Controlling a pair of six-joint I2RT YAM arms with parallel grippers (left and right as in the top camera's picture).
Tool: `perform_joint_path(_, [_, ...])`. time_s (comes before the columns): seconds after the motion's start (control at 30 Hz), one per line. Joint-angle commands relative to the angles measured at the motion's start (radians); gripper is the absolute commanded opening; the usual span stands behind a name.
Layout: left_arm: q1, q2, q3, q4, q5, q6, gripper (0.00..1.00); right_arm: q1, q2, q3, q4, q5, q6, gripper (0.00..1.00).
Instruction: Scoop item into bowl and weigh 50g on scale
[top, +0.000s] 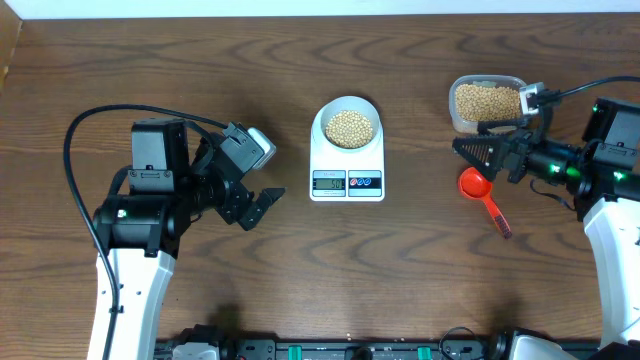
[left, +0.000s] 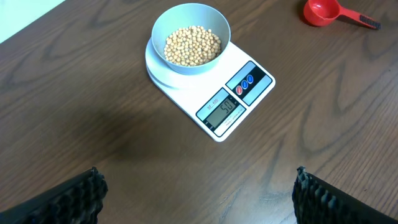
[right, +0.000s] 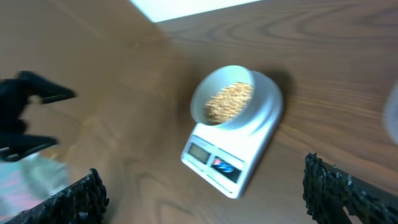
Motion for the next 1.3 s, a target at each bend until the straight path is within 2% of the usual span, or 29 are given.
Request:
perform_joint_path(0.0, [0.005,0.002,0.019,0.000,0.002,0.013,0.98,-0.008,-0.012,0.019,0.004,0.117,0.007,0.99])
perform_joint_path(0.1, [0.005,0.002,0.019,0.000,0.002,0.013,0.98,-0.008,-0.012,0.019,0.003,0.148,0.002,0.99])
perform_joint_path(0.33, [0.005,0.002,0.019,0.000,0.002,0.013,0.98,-0.008,-0.011,0.019,0.023,0.356,0.003,0.99])
perform_joint_path(0.97, [0.005,0.002,0.019,0.000,0.002,0.013,0.98,-0.008,-0.011,0.019,0.082,0.452,0.003,0.99])
perform_joint_path(1.1, [0.005,0.002,0.019,0.000,0.002,0.013,0.98,-0.005,-0.011,0.019,0.077,0.451,0.087,0.99])
perform_joint_path(1.27, [0.005,0.002,0.019,0.000,0.002,0.013,0.98,0.032,-0.012,0.018,0.053,0.478,0.084,0.99])
